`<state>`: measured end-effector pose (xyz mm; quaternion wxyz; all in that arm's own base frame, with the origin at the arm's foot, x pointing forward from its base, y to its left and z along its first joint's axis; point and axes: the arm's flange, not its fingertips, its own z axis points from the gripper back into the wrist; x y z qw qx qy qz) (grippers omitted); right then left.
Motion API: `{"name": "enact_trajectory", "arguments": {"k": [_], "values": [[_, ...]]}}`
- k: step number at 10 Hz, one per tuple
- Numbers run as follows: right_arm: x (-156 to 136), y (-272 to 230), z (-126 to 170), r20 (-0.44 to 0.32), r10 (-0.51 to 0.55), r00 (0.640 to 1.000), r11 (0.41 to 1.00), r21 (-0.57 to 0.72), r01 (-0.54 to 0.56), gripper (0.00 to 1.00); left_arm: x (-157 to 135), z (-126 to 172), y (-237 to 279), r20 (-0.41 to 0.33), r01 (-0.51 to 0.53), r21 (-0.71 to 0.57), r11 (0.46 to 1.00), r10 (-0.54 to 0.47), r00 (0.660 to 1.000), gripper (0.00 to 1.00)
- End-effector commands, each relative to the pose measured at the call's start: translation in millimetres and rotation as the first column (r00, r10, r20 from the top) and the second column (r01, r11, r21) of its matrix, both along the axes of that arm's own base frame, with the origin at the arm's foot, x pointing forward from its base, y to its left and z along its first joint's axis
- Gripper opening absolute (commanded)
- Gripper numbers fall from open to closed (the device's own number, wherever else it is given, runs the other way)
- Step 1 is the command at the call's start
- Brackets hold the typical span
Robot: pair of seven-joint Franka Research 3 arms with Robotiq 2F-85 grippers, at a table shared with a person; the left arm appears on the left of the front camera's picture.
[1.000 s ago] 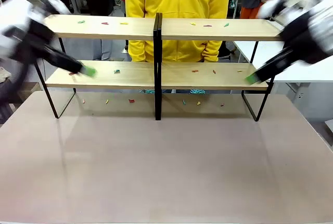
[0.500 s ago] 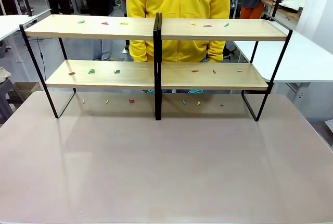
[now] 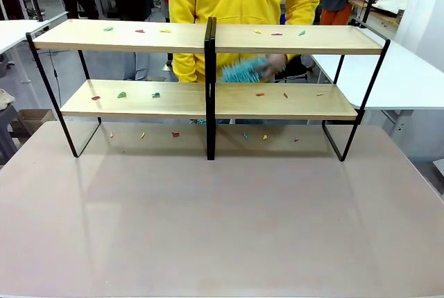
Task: Clean the shelves.
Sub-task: Pick up the Duster when the human hands it over.
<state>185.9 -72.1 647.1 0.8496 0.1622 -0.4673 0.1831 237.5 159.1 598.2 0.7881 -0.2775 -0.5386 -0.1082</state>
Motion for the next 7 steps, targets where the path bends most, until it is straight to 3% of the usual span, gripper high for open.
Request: {"name": "enact_trajectory", "arguments": {"k": [1,3,5,7], "values": [[0,-3,0,0.002,-0.001,1.0,1.0,0.008,0.001,1.0,1,-4,5,-0.016,-0.02,-0.003,1.0,0.02,1.0,1.0],[4,9,8,0.056,0.053,0.997,0.999,-0.004,-0.053,1.0,17,11,-12,0.043,0.124,0.152,0.981,-0.132,0.99,1.0],[6,15,8,0.072,0.068,0.995,0.998,0.006,-0.068,1.0,31,10,-19,-0.052,0.173,0.292,0.941,-0.165,0.985,1.0],[7,15,6,0.07,0.071,0.995,0.997,0.02,-0.073,1.0,50,9,-37,-0.11,0.172,0.339,0.925,-0.143,0.984,1.0]]}}
